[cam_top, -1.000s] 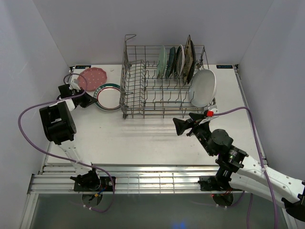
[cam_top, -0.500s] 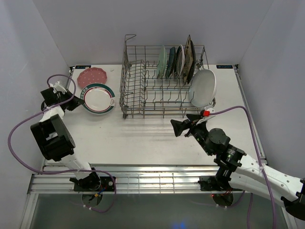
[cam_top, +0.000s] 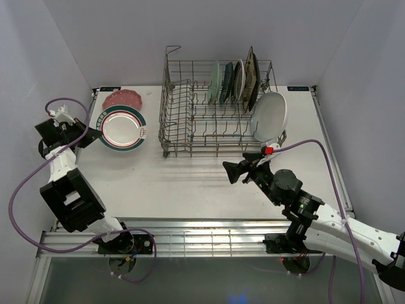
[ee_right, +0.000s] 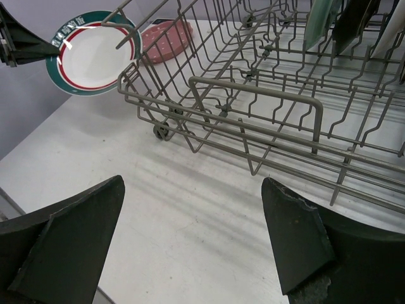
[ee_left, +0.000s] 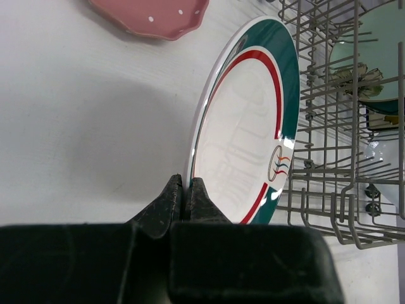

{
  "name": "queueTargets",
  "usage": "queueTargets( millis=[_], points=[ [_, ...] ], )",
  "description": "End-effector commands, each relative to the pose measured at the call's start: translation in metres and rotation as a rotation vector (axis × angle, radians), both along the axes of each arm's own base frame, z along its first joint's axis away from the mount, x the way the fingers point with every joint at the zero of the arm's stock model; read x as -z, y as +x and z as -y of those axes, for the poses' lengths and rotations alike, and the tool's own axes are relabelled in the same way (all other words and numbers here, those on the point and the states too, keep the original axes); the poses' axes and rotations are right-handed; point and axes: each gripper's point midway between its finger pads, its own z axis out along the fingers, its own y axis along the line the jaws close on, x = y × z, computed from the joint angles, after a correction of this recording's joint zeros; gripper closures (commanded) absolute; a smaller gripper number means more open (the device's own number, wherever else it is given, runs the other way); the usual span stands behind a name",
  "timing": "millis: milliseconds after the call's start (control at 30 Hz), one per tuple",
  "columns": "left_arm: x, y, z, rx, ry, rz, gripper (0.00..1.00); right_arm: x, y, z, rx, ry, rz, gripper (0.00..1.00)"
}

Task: Load the plates into the dish rack
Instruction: Pick up the plate at the center of the board.

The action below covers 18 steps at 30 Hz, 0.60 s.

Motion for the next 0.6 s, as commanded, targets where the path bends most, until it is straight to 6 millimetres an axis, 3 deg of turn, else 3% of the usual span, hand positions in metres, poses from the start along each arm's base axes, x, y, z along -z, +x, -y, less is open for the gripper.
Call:
queueTargets(
  millis=[0,267,567],
  points=[
    [-0.035,-0.01,-0.003,0.039,-0.024,0.078,1.0,-0.023,-0.003,-0.008,-0.032,0.069,0.039,0.06],
    [-0.058,-0.029,0.012,0.168,-0.129,0.149,1.0,-0.024,-0.005,-0.02,-0.082,0.067,0.045,0.07],
    [-0.093,-0.052,0.021,0.208,-0.109,0.221,1.0,-0.032,-0.015,-0.037,-0.18,0.085,0.058,0.07]
  ],
)
